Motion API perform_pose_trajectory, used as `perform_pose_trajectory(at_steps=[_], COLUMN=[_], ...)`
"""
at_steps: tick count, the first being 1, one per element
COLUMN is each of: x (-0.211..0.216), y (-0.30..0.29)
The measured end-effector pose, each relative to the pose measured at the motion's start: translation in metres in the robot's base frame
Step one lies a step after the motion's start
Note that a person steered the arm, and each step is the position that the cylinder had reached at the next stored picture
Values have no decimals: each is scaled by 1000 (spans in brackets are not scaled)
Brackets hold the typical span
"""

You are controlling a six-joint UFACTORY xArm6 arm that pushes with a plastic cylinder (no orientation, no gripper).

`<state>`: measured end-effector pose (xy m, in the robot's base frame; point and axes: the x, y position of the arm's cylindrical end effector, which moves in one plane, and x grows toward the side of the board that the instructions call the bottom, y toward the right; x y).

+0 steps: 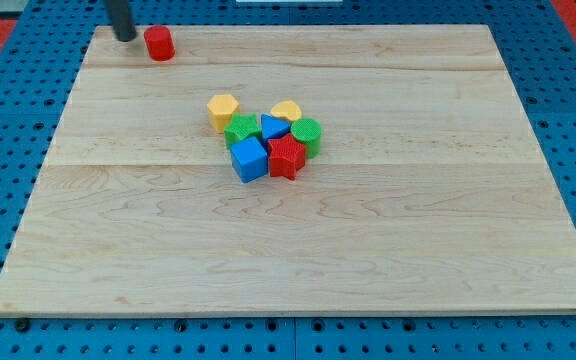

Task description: Push the red circle towards the group of blocks

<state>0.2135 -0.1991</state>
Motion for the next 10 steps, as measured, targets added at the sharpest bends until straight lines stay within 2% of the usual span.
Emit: perform_pose_trajectory(at_steps=[1,2,3,4,5,7,9,10], x=[-2,17,50,29,42,84,67,81], y=[47,106,111,88,80,140,65,52])
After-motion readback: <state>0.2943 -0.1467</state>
